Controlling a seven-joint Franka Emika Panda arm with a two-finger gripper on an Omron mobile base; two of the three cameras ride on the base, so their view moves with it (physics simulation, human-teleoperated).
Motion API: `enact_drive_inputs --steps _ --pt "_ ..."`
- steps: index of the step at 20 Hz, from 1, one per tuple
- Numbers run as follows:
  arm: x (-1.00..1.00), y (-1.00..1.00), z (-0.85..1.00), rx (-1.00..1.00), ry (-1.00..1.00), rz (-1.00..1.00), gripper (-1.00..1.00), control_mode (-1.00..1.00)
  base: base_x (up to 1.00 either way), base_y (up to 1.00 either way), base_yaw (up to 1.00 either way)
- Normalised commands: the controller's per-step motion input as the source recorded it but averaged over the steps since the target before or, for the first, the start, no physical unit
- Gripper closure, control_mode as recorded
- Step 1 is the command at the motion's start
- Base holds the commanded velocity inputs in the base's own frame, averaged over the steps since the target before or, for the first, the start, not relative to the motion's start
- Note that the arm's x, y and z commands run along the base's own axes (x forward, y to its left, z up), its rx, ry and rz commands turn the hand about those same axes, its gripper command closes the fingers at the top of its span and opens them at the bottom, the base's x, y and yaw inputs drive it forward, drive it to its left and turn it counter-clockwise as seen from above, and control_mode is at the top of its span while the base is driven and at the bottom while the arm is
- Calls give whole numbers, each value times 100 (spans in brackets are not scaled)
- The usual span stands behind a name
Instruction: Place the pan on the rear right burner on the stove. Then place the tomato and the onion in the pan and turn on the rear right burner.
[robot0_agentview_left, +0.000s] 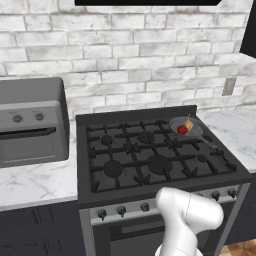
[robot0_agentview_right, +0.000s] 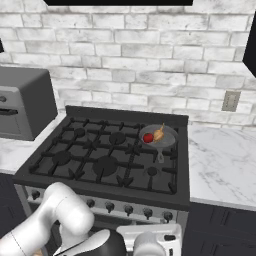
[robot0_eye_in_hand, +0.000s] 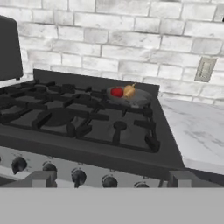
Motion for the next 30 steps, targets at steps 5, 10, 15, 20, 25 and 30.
enact_drive_inputs --steps 5,10,15,20,25,30 --pt "0 2 -14 0 -1 0 -100 -100 0 0 0" --pt "0 4 -16 0 0 0 -100 -100 0 0 0" --pt "7 6 -12 0 0 2 -100 -100 0 0 0" --pt "25 6 -21 0 0 2 -100 -100 0 0 0" --pt "20 2 -20 0 -3 3 -100 -100 0 0 0" --pt "9 2 -25 0 -3 1 -100 -100 0 0 0"
